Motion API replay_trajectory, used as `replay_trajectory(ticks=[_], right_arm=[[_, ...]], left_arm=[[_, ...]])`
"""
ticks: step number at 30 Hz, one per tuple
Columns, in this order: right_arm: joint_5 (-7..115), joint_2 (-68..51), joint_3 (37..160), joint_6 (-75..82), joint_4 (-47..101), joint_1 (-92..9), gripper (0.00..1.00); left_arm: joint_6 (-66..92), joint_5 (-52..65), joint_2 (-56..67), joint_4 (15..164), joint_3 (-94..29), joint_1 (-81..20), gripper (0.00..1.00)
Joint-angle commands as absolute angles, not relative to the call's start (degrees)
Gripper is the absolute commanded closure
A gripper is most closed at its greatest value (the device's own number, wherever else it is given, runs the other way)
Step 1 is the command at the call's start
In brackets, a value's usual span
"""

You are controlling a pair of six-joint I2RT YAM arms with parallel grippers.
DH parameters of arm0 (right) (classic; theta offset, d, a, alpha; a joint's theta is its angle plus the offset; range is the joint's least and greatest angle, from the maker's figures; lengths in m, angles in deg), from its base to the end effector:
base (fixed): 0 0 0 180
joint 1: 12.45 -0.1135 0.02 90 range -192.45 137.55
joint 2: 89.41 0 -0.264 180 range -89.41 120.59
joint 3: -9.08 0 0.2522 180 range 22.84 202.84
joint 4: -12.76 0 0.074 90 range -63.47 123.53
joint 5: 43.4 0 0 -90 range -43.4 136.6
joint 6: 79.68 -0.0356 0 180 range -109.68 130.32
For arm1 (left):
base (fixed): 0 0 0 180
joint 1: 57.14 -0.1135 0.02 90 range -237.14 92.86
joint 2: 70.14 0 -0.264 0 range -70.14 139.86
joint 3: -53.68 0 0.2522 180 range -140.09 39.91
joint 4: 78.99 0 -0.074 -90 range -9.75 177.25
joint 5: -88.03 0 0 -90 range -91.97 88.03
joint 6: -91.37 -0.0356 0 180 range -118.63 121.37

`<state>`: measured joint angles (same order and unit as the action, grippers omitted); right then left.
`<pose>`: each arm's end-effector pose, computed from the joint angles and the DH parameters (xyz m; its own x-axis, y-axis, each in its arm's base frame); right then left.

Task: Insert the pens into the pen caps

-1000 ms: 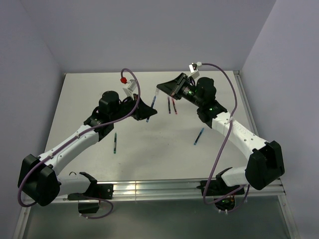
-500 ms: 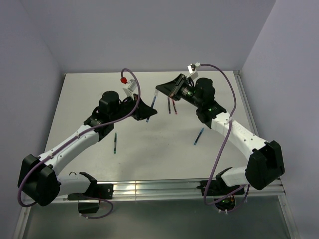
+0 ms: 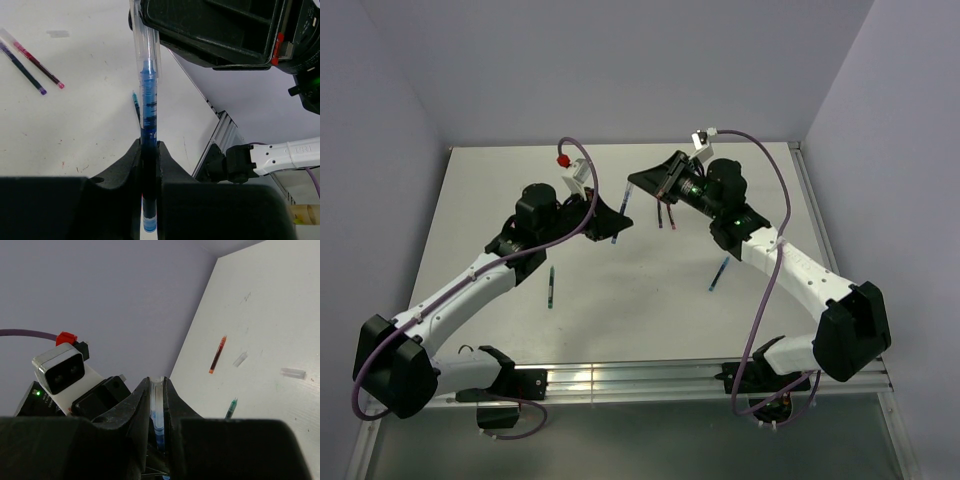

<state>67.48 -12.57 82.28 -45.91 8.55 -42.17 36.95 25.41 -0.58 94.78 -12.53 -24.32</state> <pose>0.2706 0.1691 0.3556 -0.6375 0.5304 -0.5588 -0.4367 0.3487 0.8293 0.2296 -0.1675 0.3286 -0.6155 -0.2178 -0.7574 0.6200 0.4595 -0.6360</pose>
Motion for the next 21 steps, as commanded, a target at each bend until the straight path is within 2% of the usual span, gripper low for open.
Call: replay_trajectory(ticks=[1,21], right_arm=[[66.6,-13.7,81.7,-44.1,7.1,-43.5,1.00],[70.1,-11.8,82.2,-39.9,4.7,-49.1,1.00]], left_arm=[[36.4,23.3,-2.0,95.9,-12.4,-24.4,1.00],[36.9,21.8,-4.4,95.9,-11.8,-28.2,1.00]])
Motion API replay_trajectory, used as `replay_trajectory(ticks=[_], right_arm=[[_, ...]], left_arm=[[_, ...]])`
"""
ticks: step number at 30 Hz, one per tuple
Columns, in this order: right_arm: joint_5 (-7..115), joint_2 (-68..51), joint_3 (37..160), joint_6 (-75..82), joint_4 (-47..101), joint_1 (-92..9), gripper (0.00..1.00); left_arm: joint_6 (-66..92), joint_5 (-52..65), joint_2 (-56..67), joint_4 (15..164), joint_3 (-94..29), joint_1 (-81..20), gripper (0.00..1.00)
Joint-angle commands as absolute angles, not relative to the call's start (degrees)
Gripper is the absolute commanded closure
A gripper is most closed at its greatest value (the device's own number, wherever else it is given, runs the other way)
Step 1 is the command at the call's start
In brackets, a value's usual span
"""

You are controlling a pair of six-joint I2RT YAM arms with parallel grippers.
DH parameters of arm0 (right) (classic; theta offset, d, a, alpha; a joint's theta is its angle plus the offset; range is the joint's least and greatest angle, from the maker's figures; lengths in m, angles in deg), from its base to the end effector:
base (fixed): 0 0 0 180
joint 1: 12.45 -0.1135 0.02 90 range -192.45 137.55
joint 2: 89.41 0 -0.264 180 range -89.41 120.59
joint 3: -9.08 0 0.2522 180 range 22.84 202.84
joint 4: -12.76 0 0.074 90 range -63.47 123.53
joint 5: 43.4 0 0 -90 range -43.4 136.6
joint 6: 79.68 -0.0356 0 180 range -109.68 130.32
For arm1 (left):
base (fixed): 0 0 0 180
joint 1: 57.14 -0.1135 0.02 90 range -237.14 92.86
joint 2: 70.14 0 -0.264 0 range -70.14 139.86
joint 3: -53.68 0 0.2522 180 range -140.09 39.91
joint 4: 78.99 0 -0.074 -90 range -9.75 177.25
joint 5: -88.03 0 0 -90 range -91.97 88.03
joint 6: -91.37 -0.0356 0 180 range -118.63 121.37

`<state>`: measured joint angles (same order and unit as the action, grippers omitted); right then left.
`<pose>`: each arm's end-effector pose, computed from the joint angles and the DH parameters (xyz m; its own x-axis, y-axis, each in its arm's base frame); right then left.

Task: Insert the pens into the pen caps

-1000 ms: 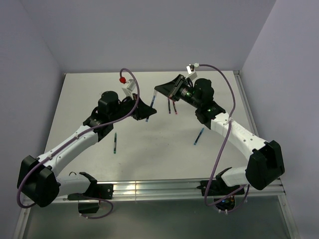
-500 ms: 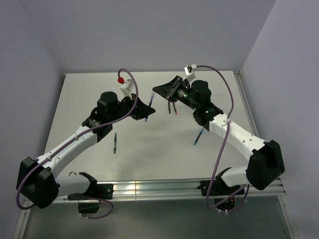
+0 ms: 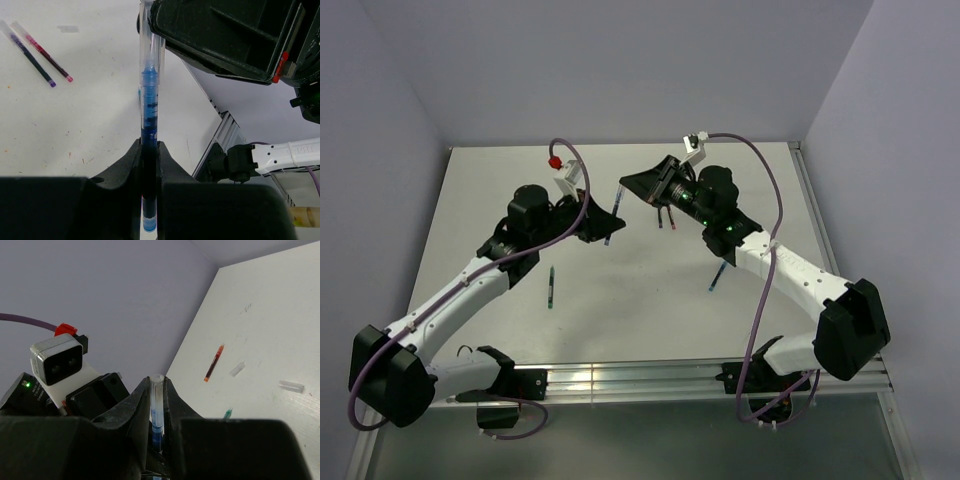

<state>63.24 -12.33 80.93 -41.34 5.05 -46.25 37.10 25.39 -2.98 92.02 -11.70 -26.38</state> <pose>0.2604 0.1866 0.3525 -0.5822 0.5146 -0.6295 -0.5063 0.3763 0.7759 0.2265 -0.1539 0.3292 -0.6222 -0.2333 -0.7473 0.5899 0.4879 -0.6434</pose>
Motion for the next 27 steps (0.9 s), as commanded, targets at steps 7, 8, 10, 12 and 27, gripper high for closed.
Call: replay_trajectory(ticks=[7,8,10,12,27], right_arm=[[73.7,-9.7,83.9,-39.2,4.9,-51.0,1.00],[73.7,-9.5,83.9,-39.2,4.9,-51.6,1.00],[73.8,-9.4,83.9,-39.0,4.9,-52.1,1.00],[73.8,-9.4,83.8,-38.9,4.9,-52.6,1.00],[76.0,-8.6,83.8,-38.8,5.2,-54.4,1.00]], left_arm=[[36.4,19.5,-5.5,94.8,-12.0,-29.5,1.00],[36.3,19.1,-5.6,94.5,-12.2,-29.5,1.00],[36.0,18.3,-5.8,94.0,-12.5,-29.9,1.00],[36.0,17.9,-6.1,93.8,-12.6,-30.0,1.00],[36.1,15.9,-7.6,93.5,-12.3,-31.4,1.00]])
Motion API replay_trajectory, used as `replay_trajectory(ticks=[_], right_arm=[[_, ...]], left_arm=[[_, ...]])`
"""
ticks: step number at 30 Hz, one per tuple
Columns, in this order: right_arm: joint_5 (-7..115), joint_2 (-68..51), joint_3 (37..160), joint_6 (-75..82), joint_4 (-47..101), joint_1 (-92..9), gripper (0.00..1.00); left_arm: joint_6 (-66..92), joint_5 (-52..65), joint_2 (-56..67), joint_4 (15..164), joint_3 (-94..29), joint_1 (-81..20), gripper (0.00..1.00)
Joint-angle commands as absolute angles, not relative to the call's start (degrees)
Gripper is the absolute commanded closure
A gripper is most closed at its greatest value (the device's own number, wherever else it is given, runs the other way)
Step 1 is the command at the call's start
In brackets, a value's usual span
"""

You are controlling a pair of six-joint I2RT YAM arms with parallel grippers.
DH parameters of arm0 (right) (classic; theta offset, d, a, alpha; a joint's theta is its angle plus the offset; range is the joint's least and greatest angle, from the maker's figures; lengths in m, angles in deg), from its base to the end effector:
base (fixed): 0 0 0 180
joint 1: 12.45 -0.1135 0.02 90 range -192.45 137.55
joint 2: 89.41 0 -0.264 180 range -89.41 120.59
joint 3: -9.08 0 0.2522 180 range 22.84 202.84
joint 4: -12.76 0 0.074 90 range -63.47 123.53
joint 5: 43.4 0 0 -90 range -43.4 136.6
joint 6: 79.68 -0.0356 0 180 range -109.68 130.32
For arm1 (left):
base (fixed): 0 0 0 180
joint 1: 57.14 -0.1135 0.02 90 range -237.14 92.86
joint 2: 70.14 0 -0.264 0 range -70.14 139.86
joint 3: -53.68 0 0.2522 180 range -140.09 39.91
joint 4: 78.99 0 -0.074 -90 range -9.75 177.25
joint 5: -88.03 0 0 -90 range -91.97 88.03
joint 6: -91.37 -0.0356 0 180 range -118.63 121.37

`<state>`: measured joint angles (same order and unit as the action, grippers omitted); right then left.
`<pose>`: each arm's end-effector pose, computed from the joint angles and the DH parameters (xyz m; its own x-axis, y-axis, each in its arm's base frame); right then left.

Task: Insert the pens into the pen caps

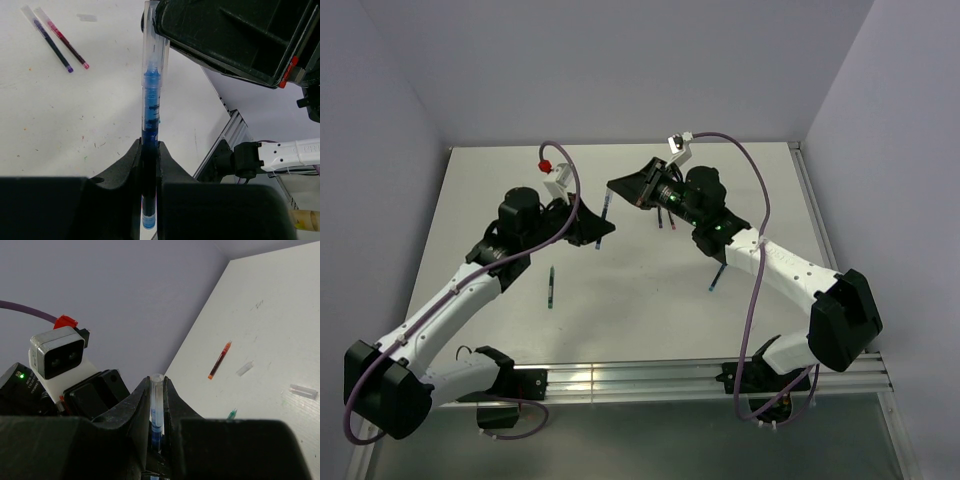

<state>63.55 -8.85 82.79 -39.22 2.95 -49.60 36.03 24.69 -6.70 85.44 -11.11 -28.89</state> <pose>0.2608 0.2106 0.3494 -0.5894 0.4666 -0.6595 -0.5568 0.3569 0.7501 0.2185 -0.1356 0.3296 -0.6364 -0.2350 -0.7347 0.5400 0.5443 -0.6419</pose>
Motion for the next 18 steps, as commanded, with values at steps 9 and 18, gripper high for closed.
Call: replay_trajectory(ticks=[9,18], right_arm=[[77.1,-8.5,83.7,-38.0,5.8,-56.0,1.00],[78.5,-8.0,84.3,-36.5,7.4,-57.5,1.00]], left_arm=[[36.2,15.5,-8.2,93.5,-12.5,-32.4,1.00],[36.4,15.6,-8.7,93.6,-12.5,-33.7,1.00]])
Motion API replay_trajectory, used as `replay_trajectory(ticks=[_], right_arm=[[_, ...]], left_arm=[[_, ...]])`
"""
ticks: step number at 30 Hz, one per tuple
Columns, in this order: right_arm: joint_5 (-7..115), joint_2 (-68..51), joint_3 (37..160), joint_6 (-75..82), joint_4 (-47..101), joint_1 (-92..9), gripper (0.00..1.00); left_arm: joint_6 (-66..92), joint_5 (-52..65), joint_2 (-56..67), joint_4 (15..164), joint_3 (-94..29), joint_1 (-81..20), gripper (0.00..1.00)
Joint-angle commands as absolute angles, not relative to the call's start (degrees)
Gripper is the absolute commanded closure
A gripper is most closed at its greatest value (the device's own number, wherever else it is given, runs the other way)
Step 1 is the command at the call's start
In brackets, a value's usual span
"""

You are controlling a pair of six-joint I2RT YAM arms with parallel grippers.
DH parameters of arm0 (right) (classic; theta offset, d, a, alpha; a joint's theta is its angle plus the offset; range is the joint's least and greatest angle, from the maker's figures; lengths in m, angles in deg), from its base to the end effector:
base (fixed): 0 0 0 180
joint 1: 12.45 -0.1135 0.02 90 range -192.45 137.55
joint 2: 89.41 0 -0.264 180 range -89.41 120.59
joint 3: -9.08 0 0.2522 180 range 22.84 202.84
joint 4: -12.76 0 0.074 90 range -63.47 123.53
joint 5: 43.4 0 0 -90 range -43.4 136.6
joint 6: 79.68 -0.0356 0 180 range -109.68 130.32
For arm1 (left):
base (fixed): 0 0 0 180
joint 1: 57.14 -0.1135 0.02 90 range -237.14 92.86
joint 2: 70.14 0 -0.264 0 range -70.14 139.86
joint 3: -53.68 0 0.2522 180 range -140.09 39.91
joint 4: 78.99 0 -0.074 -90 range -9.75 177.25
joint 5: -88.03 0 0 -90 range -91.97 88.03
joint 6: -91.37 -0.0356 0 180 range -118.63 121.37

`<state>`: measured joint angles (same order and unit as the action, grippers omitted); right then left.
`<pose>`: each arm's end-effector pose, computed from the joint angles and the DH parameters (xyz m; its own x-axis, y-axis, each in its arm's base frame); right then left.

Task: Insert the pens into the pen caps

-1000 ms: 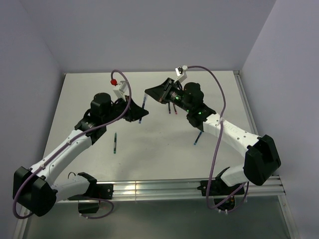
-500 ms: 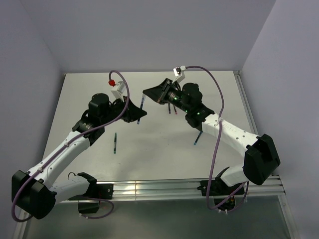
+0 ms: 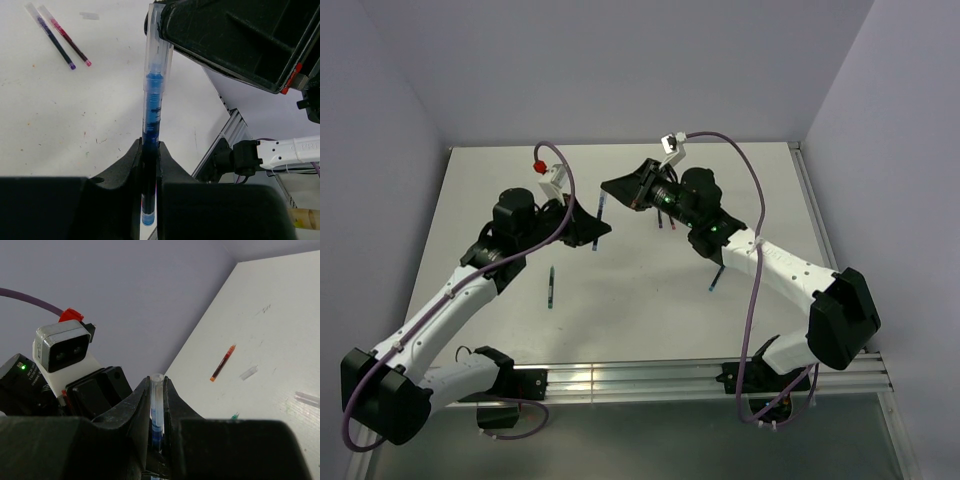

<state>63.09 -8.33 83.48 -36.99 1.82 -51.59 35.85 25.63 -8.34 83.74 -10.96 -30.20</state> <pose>0.2553 0.2208 0.3530 -0.5672 0.4471 -0.6917 -0.6016 0.3486 0.7187 0.2148 -0.1277 0.3324 -0.6369 -0.2391 -0.7330 0.5349 0.5476 -0.6434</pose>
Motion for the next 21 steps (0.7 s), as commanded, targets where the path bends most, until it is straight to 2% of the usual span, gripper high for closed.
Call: replay_trajectory(ticks=[1,9,16,19,21], right_arm=[[78.7,-7.9,84.3,-36.5,7.5,-57.9,1.00],[79.2,-7.3,84.8,-36.0,8.4,-58.9,1.00],[75.1,-7.2,86.6,-35.0,12.2,-58.6,1.00],[72.2,-7.3,88.4,-34.0,14.9,-57.1,1.00],[70.3,-6.4,91.0,-32.8,18.1,-54.7,1.00]], left_arm=[[36.4,15.6,-8.8,93.6,-12.5,-33.8,1.00],[36.6,15.8,-9.6,93.7,-12.6,-35.4,1.00],[36.1,23.2,-7.7,94.4,-12.7,-35.7,1.00],[36.0,25.0,-7.3,93.5,-13.1,-35.5,0.90],[35.8,25.0,-7.8,91.9,-13.2,-35.0,0.75]])
